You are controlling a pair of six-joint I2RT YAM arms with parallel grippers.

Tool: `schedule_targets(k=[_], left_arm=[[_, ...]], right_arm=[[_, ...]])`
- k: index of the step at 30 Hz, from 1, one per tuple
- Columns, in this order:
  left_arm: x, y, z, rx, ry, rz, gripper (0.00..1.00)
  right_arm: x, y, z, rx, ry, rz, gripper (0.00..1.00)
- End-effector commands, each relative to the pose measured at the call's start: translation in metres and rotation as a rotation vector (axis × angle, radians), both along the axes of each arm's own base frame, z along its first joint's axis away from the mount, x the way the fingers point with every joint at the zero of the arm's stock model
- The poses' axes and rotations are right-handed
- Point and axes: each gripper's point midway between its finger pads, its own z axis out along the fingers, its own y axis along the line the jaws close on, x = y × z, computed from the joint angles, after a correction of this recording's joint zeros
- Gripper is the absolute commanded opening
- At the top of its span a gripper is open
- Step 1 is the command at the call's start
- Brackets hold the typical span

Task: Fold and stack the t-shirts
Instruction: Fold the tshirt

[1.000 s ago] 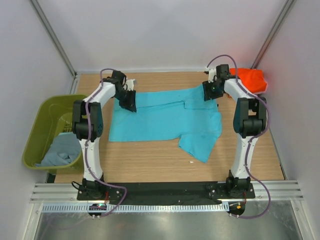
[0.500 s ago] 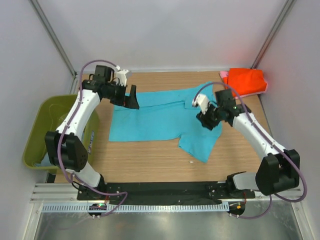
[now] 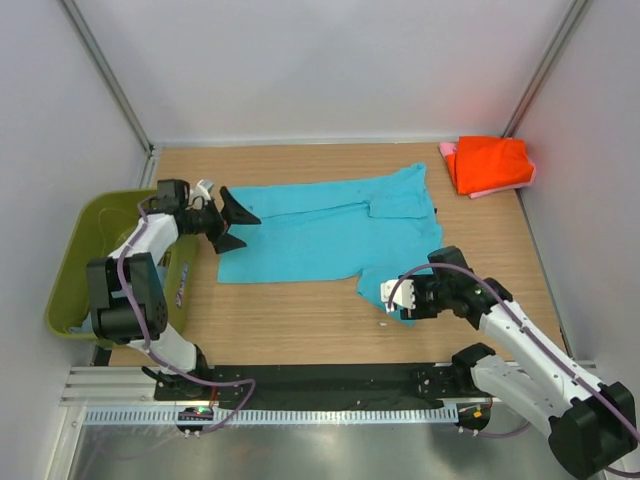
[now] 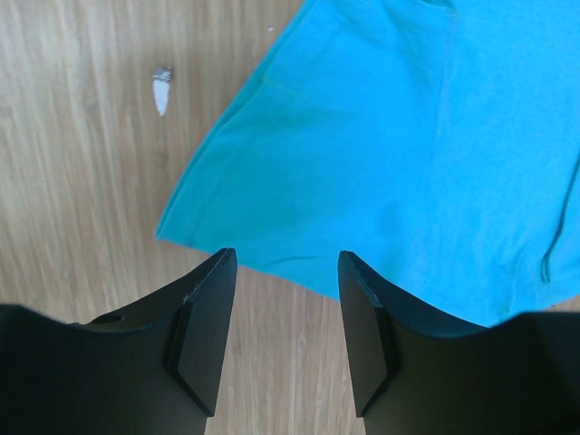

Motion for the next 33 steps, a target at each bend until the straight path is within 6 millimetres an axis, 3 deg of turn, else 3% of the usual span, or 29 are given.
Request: schedule_targets(k=[1, 3, 4, 6, 7, 9, 13, 19, 33], left_arm=[[0.021, 0.005, 0.037, -0.167, -0.088, 0.032, 0.98], [0.029, 0.018, 0.031, 0.067, -0.167, 0.003, 0.94], [0.017, 0.023, 0.025, 0.182, -0.123, -0.041, 0.93], [0.034, 0.053, 0.018, 0.618, -0.257, -0.125, 0.93], [0.031, 0.062, 0.014, 0.756, -0.255, -0.158, 0.95], [0.035, 0.082, 0.011, 0.93, -0.266, -0.187, 0.92], [0.033, 0.089, -0.004, 0.969, -0.227, -0.208, 0.9], [0.038, 0.096, -0.007, 1.004, -0.214, -0.196, 0.89], [0.036, 0.106, -0.031, 1.052, -0.098, -0.206, 0.88]], right_arm=[[-0.008, 0.007, -0.003, -0.002, 0.001, 0.092, 0.54], [-0.014, 0.006, -0.008, -0.013, 0.026, 0.098, 0.54], [-0.016, 0.005, -0.012, -0.02, 0.041, 0.1, 0.54], [-0.024, 0.005, -0.017, -0.023, 0.085, 0.111, 0.53], [-0.027, 0.006, -0.019, -0.026, 0.111, 0.114, 0.53], [-0.031, 0.007, -0.022, -0.019, 0.148, 0.107, 0.53], [-0.04, 0.005, -0.032, -0.055, 0.189, 0.138, 0.52], [-0.044, 0.003, -0.042, -0.083, 0.22, 0.161, 0.52], [-0.037, 0.01, -0.059, -0.074, 0.21, 0.166, 0.5]])
